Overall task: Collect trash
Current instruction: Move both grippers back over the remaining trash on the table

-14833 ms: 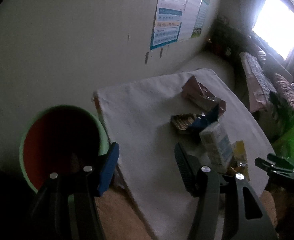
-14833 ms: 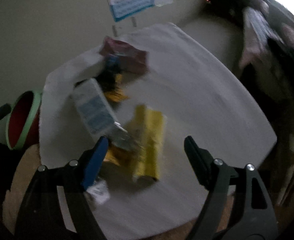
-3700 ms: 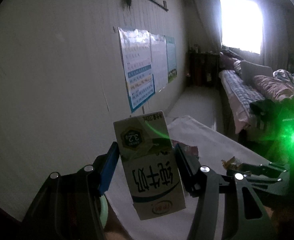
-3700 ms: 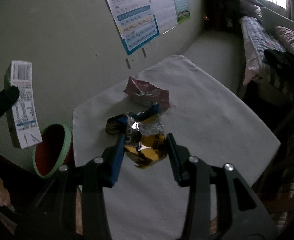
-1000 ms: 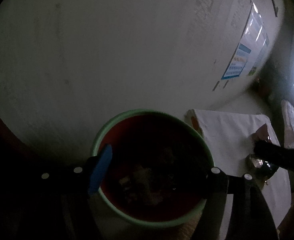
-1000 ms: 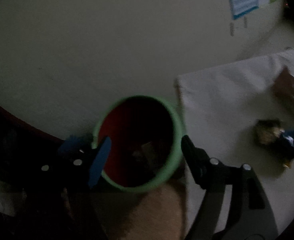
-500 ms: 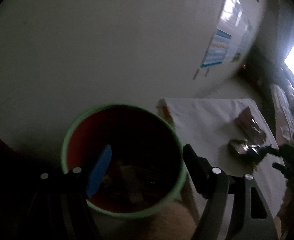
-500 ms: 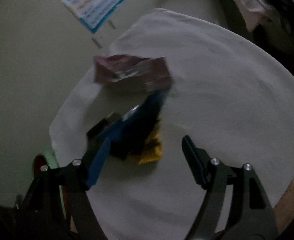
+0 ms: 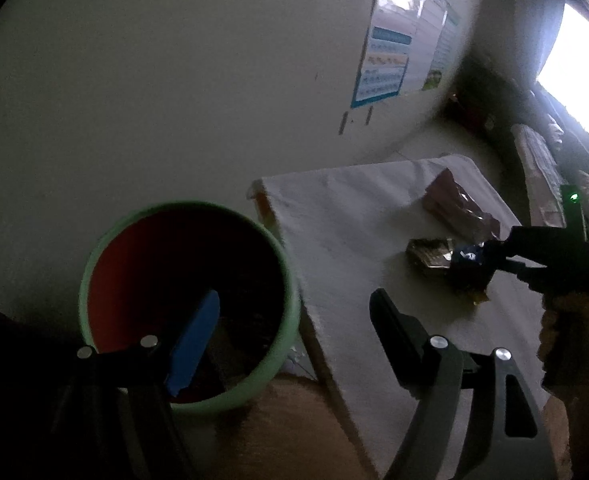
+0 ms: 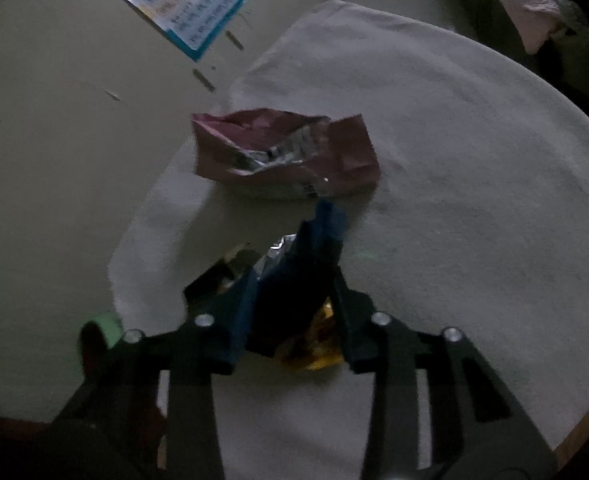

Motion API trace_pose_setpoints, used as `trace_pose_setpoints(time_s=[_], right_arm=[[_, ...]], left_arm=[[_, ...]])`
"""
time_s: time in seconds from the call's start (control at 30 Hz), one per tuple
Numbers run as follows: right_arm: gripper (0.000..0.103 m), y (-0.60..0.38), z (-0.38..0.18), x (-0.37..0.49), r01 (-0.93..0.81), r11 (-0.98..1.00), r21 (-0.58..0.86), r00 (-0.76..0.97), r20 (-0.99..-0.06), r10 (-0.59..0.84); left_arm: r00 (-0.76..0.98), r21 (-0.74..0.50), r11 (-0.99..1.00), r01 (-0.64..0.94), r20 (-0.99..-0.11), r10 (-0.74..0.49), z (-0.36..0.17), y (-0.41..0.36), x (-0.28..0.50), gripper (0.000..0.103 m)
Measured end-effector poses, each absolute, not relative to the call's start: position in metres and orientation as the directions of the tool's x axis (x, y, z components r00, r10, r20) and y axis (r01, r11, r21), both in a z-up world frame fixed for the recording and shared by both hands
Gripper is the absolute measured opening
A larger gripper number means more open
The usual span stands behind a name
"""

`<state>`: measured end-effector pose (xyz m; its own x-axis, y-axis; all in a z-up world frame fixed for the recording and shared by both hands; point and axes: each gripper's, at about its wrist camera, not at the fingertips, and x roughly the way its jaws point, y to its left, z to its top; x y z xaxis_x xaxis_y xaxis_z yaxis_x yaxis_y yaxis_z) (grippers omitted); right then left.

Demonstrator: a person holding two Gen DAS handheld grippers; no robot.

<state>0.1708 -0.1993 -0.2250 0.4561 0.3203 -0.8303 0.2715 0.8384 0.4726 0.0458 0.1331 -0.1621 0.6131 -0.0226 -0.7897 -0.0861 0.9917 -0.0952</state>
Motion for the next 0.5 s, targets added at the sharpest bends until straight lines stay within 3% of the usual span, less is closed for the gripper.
trace_pose_setpoints(time_s=[0.23, 0.5], right_arm=[[0.032, -0.236, -0.192, 0.121, 0.169, 0.8, 0.576, 0.491, -0.753, 0.438], [0.032, -0.286, -0.212, 0.055, 0.236, 0.767, 0.597, 0.432, -0.772, 0.467]], left_arm=[[0.593, -0.081, 0.987, 0.135, -0.792, -0.147, -0.168, 0.083, 0.072, 0.077], [0.483, -0.001, 0.878, 0.478, -0.835, -0.263, -0.198, -0.001, 0.129, 0.078]])
